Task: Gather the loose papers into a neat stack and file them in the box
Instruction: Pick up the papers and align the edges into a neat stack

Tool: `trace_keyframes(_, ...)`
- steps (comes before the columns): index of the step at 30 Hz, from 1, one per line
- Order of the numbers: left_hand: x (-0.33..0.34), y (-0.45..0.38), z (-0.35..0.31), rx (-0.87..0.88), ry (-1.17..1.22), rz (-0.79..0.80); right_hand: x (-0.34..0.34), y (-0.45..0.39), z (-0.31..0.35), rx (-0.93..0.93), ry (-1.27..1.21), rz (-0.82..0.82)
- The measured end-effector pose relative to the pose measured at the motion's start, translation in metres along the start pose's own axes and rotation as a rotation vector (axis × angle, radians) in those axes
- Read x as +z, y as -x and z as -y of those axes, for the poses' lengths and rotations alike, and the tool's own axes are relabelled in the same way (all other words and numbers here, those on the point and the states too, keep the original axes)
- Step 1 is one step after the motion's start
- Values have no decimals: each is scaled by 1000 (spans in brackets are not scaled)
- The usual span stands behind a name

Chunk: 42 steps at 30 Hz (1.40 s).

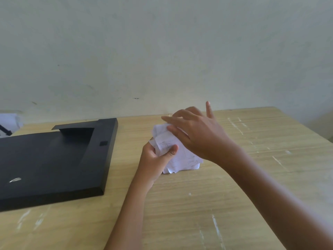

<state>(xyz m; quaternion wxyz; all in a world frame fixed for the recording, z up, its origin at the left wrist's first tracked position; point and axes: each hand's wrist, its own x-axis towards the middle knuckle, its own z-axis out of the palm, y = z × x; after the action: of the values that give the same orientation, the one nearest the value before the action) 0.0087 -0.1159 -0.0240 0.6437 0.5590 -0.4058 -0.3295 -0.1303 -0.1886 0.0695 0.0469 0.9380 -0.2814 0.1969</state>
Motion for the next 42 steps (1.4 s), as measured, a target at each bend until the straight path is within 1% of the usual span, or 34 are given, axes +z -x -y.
trace_keyframes(2, 0, -1, 1, 5, -7, -5, 3, 1, 1, -1, -26, 23)
trace_keyframes(5, 0, -1, 1, 15, -21, -2, 4, -2, 1, -6, -61, -54)
trace_keyframes(6, 0, -1, 1, 21, -25, -4, 6, -2, 1, -14, -50, -56)
trace_keyframes(9, 0, -3, 5, 27, -53, -27, 16, -1, -1, -17, -107, 13)
trace_keyframes(10, 1, -3, 5, 15, -42, -37, 20, 0, -5, -5, -166, -12)
trace_keyframes(11, 2, -2, 5, -2, -20, -44, 24, 2, -8, 18, -238, -75)
trace_keyframes(13, 3, -2, 6, -30, 39, -52, 32, 5, -13, 138, -476, -302)
trace_keyframes(14, 3, -3, 6, -41, 63, -61, 37, 9, -15, 247, -650, -432)
trace_keyframes(15, 3, -2, 6, -46, 81, -70, 41, 13, -15, 386, -842, -521)
trace_keyframes(16, 2, -3, 7, -41, 94, -81, 48, 19, -15, 521, -1023, -541)
trace_keyframes(17, 2, -4, 10, -34, 108, -91, 54, 25, -14, 609, -1161, -485)
trace_keyframes(18, 2, -5, 12, -30, 133, -100, 59, 32, -13, 626, -1208, -367)
trace_keyframes(19, 2, -6, 13, -31, 166, -115, 65, 41, -11, 591, -1181, -253)
trace_keyframes(20, 3, -7, 14, -29, 197, -125, 71, 49, -10, 552, -1135, -186)
trace_keyframes(21, 3, -7, 14, -24, 219, -124, 77, 54, -12, 532, -1123, -171)
trace_keyframes(23, 4, -9, 14, -21, 240, -106, 80, 56, -18, 545, -1200, -190)
trace_keyframes(24, 4, -9, 14, -20, 251, -100, 81, 56, -22, 573, -1205, -231)
trace_keyframes(26, 2, -9, 15, -29, 280, -99, 79, 57, -31, 625, -1141, -334)
trace_keyframes(27, 1, -10, 15, -37, 289, -97, 78, 59, -35, 629, -1108, -353)
trace_keyframes(30, -2, -9, 13, -53, 327, -99, 79, 65, -43, 615, -1059, -320)
trace_keyframes(32, -2, -8, 11, -57, 352, -92, 77, 67, -44, 603, -1058, -325)
trace_keyframes(35, 1, -5, 11, -59, 335, -59, 75, 65, -39, 617, -1130, -334)
trace_keyframes(39, 5, -2, 10, -61, 351, -79, 81, 63, -35, 619, -1149, -314)
trace_keyframes(42, 5, -2, 10, -37, 330, -81, 75, 63, -37, 563, -1284, -225)
